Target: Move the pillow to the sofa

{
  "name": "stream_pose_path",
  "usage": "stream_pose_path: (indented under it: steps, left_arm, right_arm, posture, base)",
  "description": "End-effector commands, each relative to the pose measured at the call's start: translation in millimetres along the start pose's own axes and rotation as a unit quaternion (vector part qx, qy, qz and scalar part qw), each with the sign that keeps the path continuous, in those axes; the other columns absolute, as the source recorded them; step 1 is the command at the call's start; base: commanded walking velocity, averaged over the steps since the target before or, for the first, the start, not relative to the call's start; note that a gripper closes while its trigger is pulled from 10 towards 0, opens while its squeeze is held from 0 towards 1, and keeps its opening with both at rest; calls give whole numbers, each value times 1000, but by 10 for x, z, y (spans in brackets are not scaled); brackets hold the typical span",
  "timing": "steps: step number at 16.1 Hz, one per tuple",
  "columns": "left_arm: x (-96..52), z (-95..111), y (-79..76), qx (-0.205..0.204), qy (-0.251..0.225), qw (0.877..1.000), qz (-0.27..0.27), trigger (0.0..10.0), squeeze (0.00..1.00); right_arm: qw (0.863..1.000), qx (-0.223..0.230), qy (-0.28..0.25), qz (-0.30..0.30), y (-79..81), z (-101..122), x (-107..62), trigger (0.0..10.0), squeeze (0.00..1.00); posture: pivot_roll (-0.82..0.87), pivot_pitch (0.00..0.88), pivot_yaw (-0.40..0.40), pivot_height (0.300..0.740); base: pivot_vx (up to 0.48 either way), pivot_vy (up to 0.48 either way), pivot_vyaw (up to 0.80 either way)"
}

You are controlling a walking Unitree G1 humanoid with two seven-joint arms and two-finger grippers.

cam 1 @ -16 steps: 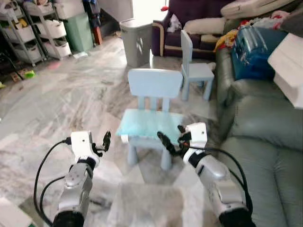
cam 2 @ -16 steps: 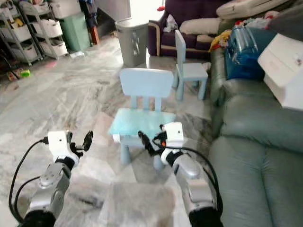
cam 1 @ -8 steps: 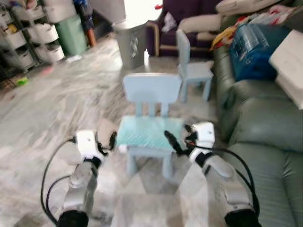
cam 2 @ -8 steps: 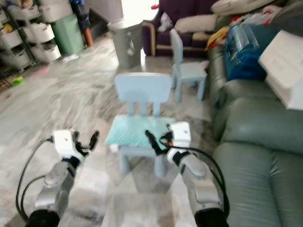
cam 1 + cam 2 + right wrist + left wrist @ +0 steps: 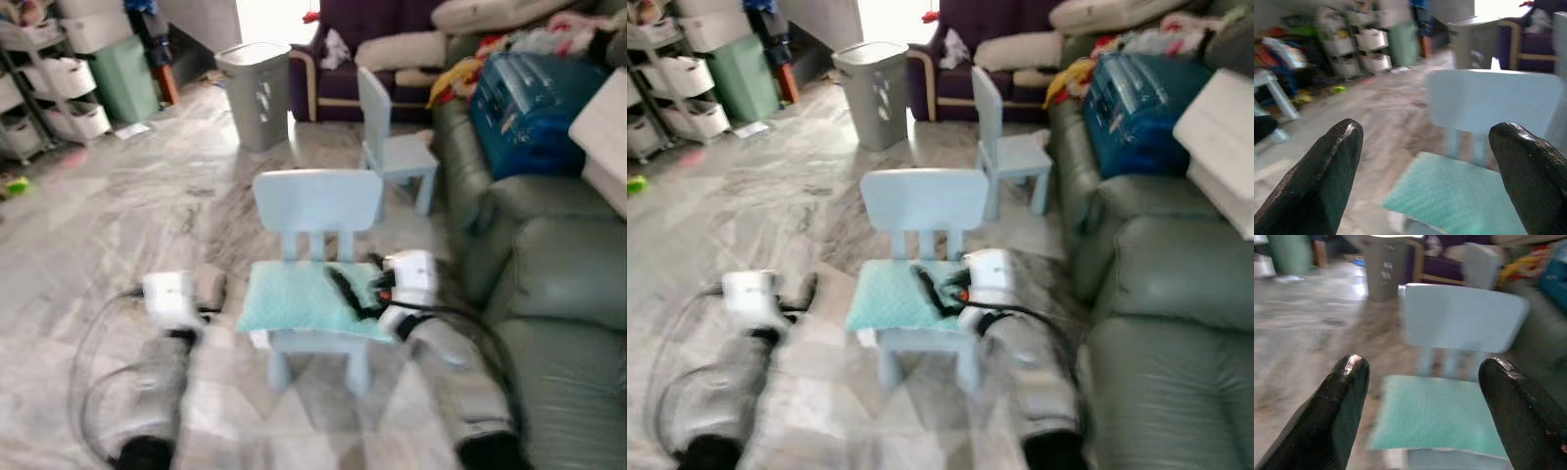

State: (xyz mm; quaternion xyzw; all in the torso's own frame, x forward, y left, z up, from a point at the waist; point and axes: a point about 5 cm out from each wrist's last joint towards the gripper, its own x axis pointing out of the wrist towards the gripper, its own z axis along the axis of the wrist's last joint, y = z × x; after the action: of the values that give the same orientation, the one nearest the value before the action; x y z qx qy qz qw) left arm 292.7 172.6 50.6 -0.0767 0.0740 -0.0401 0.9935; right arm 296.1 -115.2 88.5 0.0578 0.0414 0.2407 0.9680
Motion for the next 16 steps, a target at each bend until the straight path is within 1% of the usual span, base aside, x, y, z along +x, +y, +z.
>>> stream_pose_path:
  steps: [1,3,9,10,13,16]
  left_arm:
    - [-11,67,136,13,-7,1000,16,10000,0]
    - [-9,67,141,16,-6,1000,17,10000,0]
    - [14,52,128,37,2,999,20,10000,0]
    - [21,49,127,34,4,999,24,10000,0]
    - [35,45,140,18,6,999,36,10000,0]
    - [42,39,142,25,10,999,40,10000,0]
  right_arm:
    - [1000,-2,-22,11,79,97,66,10000,0]
    - [1000,-7,-27,8,80,120,72,10000,0]
    - [999,-18,-35,0,64,151,82,10000,0]
    - [999,-19,-35,-1,61,156,85,10000,0]
    - [999,-21,-35,-2,63,151,90,10000,0]
    - [999,-22,-35,-2,63,150,94,10000,0]
  posture:
    - [-103,0,32,740]
    - [-103,0,32,740]
    - [-104,0,34,740]
    - [-104,0,35,740]
    - [-101,0,34,740]
    - [-101,0,34,740]
  base:
    - [398,266,0]
    - [399,266,0]
    - [466,0,0]
    - [461,0,0]
    - [0,0,0]
    - [0,0,0]
